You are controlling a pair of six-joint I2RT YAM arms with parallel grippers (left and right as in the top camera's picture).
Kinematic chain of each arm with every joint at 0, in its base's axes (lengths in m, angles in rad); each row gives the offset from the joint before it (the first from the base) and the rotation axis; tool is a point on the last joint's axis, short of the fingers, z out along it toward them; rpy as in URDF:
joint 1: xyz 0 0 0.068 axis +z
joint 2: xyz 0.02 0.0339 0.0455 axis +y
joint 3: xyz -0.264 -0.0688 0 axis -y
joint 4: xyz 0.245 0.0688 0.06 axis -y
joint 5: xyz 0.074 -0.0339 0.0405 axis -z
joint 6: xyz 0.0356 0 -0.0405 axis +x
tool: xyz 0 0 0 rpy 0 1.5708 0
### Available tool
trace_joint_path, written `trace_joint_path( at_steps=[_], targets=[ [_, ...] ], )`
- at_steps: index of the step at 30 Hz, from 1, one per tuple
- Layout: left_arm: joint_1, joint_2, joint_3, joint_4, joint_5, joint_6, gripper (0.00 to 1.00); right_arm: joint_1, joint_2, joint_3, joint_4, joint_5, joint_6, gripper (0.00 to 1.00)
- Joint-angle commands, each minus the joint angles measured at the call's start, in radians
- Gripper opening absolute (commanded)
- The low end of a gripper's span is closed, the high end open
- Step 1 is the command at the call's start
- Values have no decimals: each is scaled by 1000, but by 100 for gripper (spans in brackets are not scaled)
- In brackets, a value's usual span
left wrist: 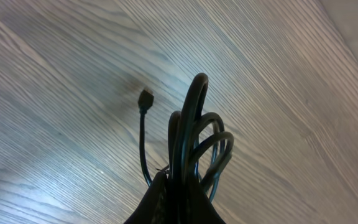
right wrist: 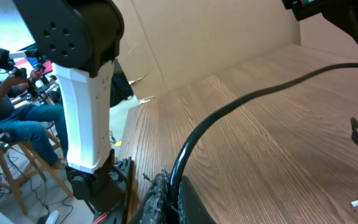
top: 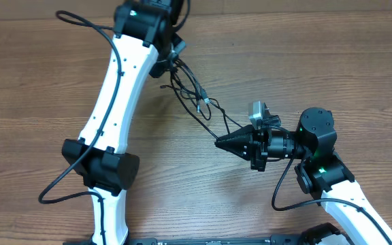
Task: Untangle cables
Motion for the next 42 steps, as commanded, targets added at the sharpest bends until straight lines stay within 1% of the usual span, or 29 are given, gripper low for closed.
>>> trace_joint_path(
  at_steps=[1,6,8,12,15,21,22,24,25,27,29,30,31,32,33,34,35,38,39,41,42],
  targets=[
    [46,-8,16,-3,-58,-29,5,4,-4,-1,8,-43,1,4],
    [97,-8,16,-11,-58,-29,8,3,-4,-1,8,-43,1,4],
    [121,-8,16,-14,-58,-29,12,3,-4,-1,8,-43,1,4],
    [148,-8,16,-21,-58,-29,14,3,-4,-1,8,-42,0,4],
    [166,-8,16,-24,-58,-29,18,3,-4,-1,8,-43,0,4],
    [187,-8,16,-48,-57,-28,16,3,-4,-1,8,-42,0,4],
    [187,-8,16,-56,-57,-27,17,3,-4,-1,8,-39,0,4],
    [186,-8,16,-72,-57,0,24,3,-4,-1,8,-39,0,4],
    [185,-8,16,-79,-56,37,29,3,-4,-1,12,-39,0,4],
    [185,-8,15,-89,-56,125,42,3,-4,-1,26,-35,1,4],
    [185,-8,16,-90,-38,229,50,3,-4,-1,60,-19,10,4],
    [185,-8,16,-89,-16,299,57,3,-4,-1,88,10,42,4],
    [186,-8,15,-89,14,372,61,3,-4,-1,121,44,78,4],
    [185,-8,15,-89,37,423,67,3,-4,-1,153,69,103,4],
    [185,-8,15,-88,64,473,69,3,-4,-1,194,95,131,4],
    [185,-8,15,-88,98,518,70,3,-4,-1,275,129,179,4],
    [185,-8,15,-87,146,573,73,3,-4,-1,410,171,251,4],
    [185,-8,15,-87,240,665,78,3,-4,-1,649,242,361,4],
    [185,-8,15,-87,309,719,79,3,-4,-1,747,277,400,4],
    [179,-8,15,-87,446,811,82,3,-4,-1,857,336,444,4],
    [175,-8,15,-87,496,845,84,3,-4,-1,879,356,447,4]
  ],
)
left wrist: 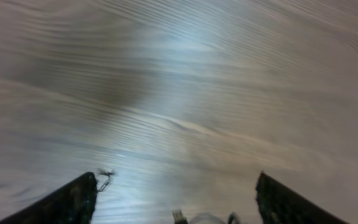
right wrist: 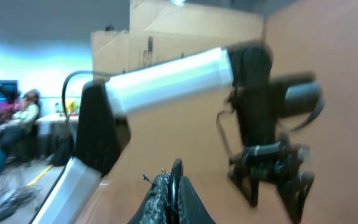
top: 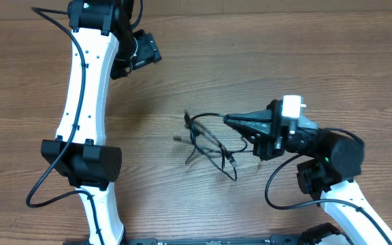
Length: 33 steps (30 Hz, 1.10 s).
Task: Untangle cables
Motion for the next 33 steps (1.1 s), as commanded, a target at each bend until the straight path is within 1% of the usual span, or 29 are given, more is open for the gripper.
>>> trace_joint_path(
  at_steps=[1,2,3,6,9,15,19,22,26,30,32,33],
  targets=[
    [-11,-8,15,3,293,239,87,2,-6,13,78,149,119,4],
    [-15,-8,15,2,326,256,89,2,-6,13,79,161,119,4],
    [-21,-8,15,1,352,261,95,2,-6,13,78,164,118,4],
    [-32,-8,15,1,394,260,100,2,-6,13,79,165,118,4],
    [-41,-8,15,0,420,248,100,2,-6,13,89,180,118,4],
    [-51,-8,15,-26,490,124,100,2,-6,13,155,236,114,4],
    [-59,-8,15,-64,514,109,99,2,-6,13,275,251,113,4],
    [-72,-8,15,-66,561,71,99,2,-6,13,304,288,78,4],
    [-104,-8,15,-66,640,-57,100,2,0,13,300,312,23,4],
    [-140,-8,15,-66,649,-196,100,2,16,13,301,325,-11,4],
    [-158,-8,15,-66,664,-239,88,2,26,13,305,335,-27,4],
    [-168,-8,15,-66,678,-248,88,2,30,13,305,346,-31,4]
  ],
)
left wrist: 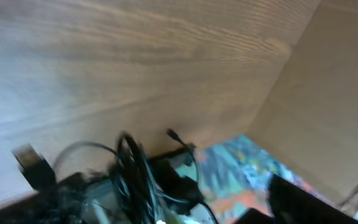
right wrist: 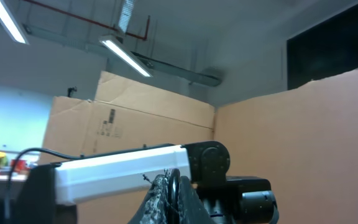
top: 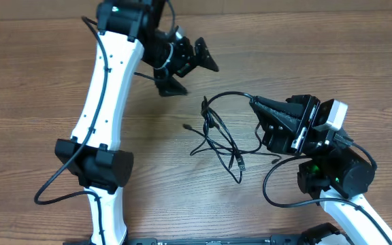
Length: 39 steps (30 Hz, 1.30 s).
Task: Untangle cables
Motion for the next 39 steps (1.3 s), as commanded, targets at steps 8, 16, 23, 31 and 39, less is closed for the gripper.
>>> trace_joint_path(
  at_steps=[8,16,23,31,39],
  targets=[
    [-60,-8,15,-3,123,-134,81,2,18,13,64,60,-117,4],
    [-60,-8,15,-3,124,-134,82,2,18,13,127,60,-174,4],
    [-94,-8,15,-3,95,-133,67,2,18,13,214,61,-174,4],
    [-155,-8,15,-3,100,-96,84,2,19,13,216,82,-198,4],
    [-182,-8,15,-3,129,-17,95,-18,19,13,215,105,-240,4]
  ],
)
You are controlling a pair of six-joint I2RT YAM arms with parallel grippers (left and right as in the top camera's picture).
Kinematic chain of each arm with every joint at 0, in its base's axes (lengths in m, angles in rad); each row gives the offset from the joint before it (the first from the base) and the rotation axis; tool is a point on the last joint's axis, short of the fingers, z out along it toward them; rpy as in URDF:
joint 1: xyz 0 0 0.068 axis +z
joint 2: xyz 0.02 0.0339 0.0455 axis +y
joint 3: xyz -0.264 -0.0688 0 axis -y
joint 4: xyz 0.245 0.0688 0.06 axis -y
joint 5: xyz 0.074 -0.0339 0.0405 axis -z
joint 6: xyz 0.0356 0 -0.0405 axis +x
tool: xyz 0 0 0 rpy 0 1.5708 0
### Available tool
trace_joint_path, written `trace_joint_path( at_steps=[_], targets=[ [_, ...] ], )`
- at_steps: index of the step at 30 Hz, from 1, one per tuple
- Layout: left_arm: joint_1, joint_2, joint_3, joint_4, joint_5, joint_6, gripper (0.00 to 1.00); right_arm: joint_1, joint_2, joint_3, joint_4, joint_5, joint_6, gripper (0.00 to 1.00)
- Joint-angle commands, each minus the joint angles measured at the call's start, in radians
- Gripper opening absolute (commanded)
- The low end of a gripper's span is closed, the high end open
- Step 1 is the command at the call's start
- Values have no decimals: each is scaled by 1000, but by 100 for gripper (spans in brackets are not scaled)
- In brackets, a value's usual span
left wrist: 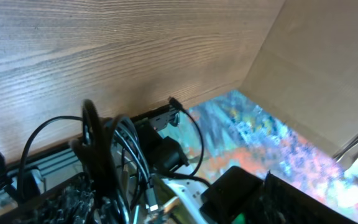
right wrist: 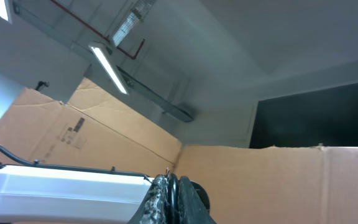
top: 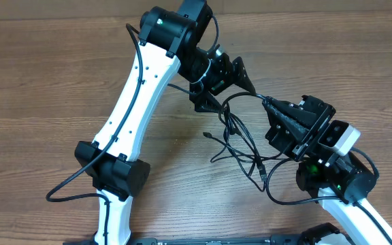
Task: Untangle cables
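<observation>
A tangle of thin black cables [top: 237,139] hangs from my right gripper [top: 267,103] and trails onto the wooden table, with plug ends near the table's middle. The right gripper [right wrist: 174,182] points upward, shut on one black strand [right wrist: 174,188]. My left gripper [top: 223,94] is open right at the top loop of the tangle. In the left wrist view its jaws [left wrist: 176,182] stand wide, and the cable strands [left wrist: 107,146] lie close against the left finger [left wrist: 73,199].
The white left arm [top: 141,102] stretches across the table [top: 39,102] from the near left to the middle. The right arm's base [top: 332,180] stands near right. Cardboard panels [right wrist: 260,180] rise beyond the table.
My open left gripper has moved right, from beside the tangle to its top loop. The right gripper, still shut on its strand, sits slightly lower right and tilts further up; the tangle shifted right.
First both grippers were shut on the bundle, stretched between them. Then the left had let go and stood open far off at the back left, the tangle trailing from the right gripper. It then stood closer, and now its open jaws are at the loop.
</observation>
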Motion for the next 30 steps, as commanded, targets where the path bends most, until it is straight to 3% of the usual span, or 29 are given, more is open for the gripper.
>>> trace_joint_path(
  at_steps=[1,7,8,11,13,14,15,21,22,24,28,30],
  targets=[
    [-6,-8,15,-3,28,47,100,-15,-4,13,35,33,-18,4],
    [-3,-8,15,-3,88,38,100,-19,-4,13,15,33,-26,4],
    [-3,-8,15,-3,127,39,95,-19,-4,13,9,33,-26,4],
    [-3,-8,15,-3,174,21,61,-19,-4,13,2,32,-25,4],
    [-3,-8,15,-3,169,16,21,-19,-4,13,2,32,-25,4],
    [-3,-8,15,-2,159,16,5,-19,-4,13,3,32,-25,4],
    [-2,-8,15,0,151,16,4,-19,-4,13,3,30,-24,4],
    [1,-8,15,14,124,16,4,-19,-4,13,3,29,-20,4],
    [1,-8,15,16,124,16,22,-19,-4,13,2,29,-21,4],
    [1,-8,15,16,124,16,98,-19,-4,13,3,30,-21,4],
    [1,-8,15,-2,130,16,100,-19,-4,13,16,31,-23,4],
    [1,-8,15,-3,144,17,94,-19,-4,13,18,30,-25,4]
  ],
)
